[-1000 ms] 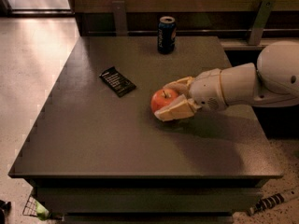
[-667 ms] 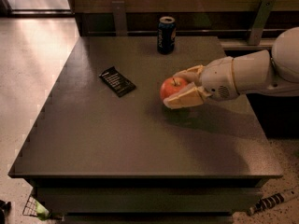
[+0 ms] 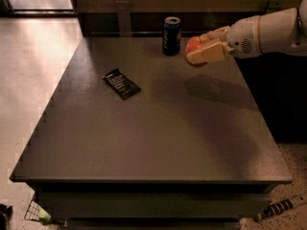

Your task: Move apple near pepsi can

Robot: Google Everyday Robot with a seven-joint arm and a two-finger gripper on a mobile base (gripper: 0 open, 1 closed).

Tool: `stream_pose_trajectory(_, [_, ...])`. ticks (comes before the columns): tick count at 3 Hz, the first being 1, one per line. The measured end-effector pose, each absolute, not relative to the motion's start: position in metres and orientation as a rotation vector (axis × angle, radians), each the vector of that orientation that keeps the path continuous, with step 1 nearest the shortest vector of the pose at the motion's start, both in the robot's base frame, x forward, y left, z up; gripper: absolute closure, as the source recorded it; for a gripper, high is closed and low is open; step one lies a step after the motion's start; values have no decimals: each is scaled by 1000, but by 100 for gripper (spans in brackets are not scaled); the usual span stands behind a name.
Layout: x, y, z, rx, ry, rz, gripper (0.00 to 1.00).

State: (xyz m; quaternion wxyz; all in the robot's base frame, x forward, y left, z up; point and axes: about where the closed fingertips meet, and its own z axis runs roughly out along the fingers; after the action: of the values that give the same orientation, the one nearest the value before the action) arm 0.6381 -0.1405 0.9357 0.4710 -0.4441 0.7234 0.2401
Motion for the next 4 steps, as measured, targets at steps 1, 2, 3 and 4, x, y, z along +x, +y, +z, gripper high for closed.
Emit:
stream_pose_trajectory(1, [698, -161, 960, -982, 1786, 536, 100])
stream_pose_trajectory(2, [748, -172, 976, -872, 1791, 467, 100])
stream_pose_trajectory(3, [790, -182, 968, -768, 1826, 401, 100])
stream_pose_trajectory(4, [809, -188, 939, -716, 1898, 373, 100])
